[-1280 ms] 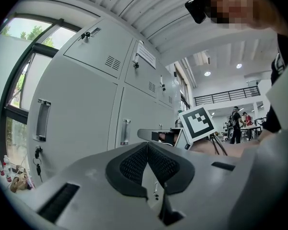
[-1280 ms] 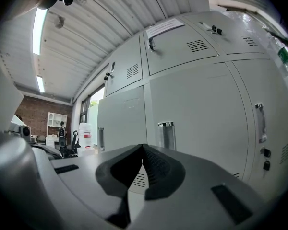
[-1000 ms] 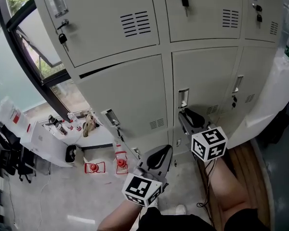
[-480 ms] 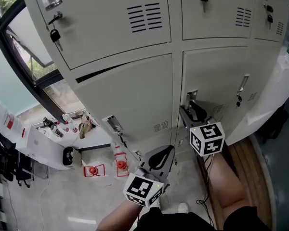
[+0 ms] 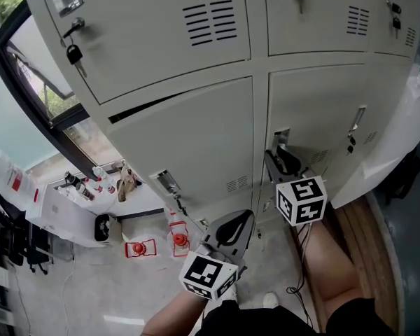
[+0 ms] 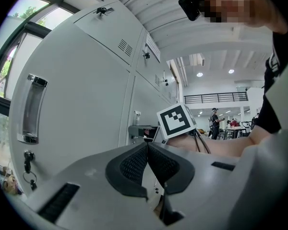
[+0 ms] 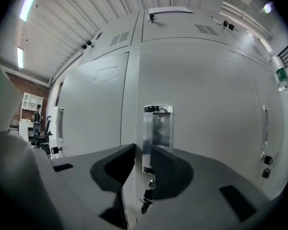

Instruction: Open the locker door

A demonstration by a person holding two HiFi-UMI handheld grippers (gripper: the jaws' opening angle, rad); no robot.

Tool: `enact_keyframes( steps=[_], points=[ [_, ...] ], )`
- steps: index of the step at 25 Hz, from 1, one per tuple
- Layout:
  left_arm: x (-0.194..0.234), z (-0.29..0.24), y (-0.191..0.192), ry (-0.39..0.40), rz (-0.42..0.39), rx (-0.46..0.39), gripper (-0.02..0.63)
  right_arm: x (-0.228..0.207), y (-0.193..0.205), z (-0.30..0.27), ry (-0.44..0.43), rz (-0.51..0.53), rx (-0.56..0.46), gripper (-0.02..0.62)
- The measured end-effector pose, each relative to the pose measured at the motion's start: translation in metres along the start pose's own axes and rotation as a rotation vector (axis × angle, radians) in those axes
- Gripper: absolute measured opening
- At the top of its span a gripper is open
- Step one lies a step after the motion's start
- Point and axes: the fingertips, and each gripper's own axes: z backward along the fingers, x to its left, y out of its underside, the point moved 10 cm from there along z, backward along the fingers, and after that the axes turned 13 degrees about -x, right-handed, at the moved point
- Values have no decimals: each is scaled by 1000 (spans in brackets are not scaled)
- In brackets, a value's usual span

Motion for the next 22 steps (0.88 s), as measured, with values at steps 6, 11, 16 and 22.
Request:
enact_keyframes(
  steps=[6, 11, 16, 22],
  points=[
    [-5, -1, 0, 2, 0, -2, 17, -1, -1, 6, -17, -12, 1, 153],
    [-13, 0, -2, 9, 0, -6, 17, -2, -2, 16, -41, -22, 2, 153],
    [-22, 1, -4, 16, -2, -17, 17, -5, -2, 31, -85, -32, -12, 153],
    [-35, -1, -3, 31, -1, -22, 17, -8, -3, 49, -126, -41, -17, 155]
  ],
)
